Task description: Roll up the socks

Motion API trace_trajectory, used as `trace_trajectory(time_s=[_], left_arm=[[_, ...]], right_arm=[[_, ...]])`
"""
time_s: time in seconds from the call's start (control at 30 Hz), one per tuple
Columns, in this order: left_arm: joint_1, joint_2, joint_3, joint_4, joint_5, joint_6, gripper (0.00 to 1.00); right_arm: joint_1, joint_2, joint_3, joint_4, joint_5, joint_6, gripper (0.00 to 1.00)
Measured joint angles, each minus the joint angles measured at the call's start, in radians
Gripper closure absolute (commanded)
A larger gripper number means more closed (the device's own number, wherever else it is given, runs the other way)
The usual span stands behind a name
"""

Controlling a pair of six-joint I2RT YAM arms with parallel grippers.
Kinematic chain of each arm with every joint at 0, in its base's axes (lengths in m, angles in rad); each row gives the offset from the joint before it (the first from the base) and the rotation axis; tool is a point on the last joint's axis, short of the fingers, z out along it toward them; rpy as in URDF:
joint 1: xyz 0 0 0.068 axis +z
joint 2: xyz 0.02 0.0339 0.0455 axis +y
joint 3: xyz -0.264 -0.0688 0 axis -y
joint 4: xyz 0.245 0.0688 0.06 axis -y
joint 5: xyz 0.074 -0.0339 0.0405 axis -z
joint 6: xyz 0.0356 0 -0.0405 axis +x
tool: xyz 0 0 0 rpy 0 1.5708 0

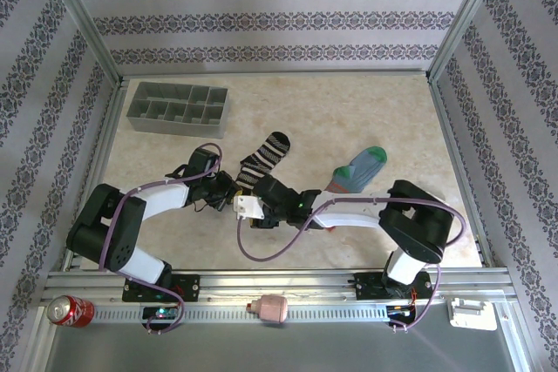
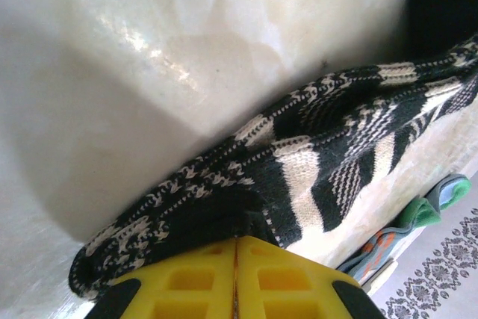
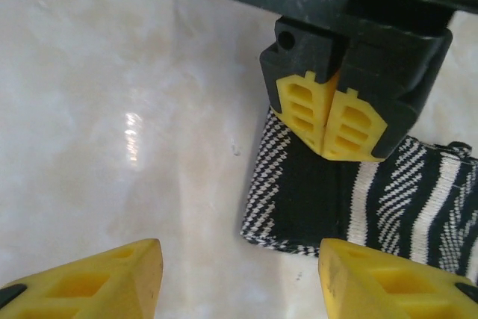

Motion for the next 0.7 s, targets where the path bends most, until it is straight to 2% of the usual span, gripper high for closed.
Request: trace_trajectory(time_s=[0.17, 0.27, 0.33, 0.43, 0.5, 0.6, 0.7], left_arm=[[0.0, 0.008, 0.011, -0.014, 0.001, 0.004, 0.92], [0.0, 0.014, 0.02, -0.02, 0.002, 0.01, 0.92], [0.0, 0.017, 0.025, -0.025, 0.003, 0.014, 0.92], [0.001, 0.018, 0.03, -0.033, 0.003, 0.02, 0.91], [0.002, 0.015, 0.033, -0.041, -0.002, 0.023, 0.85], [0.013, -0.023, 0.047, -0.095, -0.028, 0.033, 0.68], [0.051, -0.095, 0.063, -0.182, -0.055, 0.046, 0.57]], right_arm=[[0.006, 0.115, 0.054, 0.026, 0.11, -0.081, 0.47], [0.007, 0.166, 0.087, 0.035, 0.14, -0.097, 0.52], [0.011, 0.18, 0.103, 0.035, 0.158, -0.1, 0.63], [0.012, 0.221, 0.132, 0.045, 0.172, -0.088, 0.88], [0.012, 0.229, 0.14, 0.046, 0.177, -0.071, 1.0], [0.007, 0.227, 0.146, 0.043, 0.153, -0.045, 1.0], [-0.006, 0.221, 0.159, 0.029, 0.088, -0.004, 1.0]])
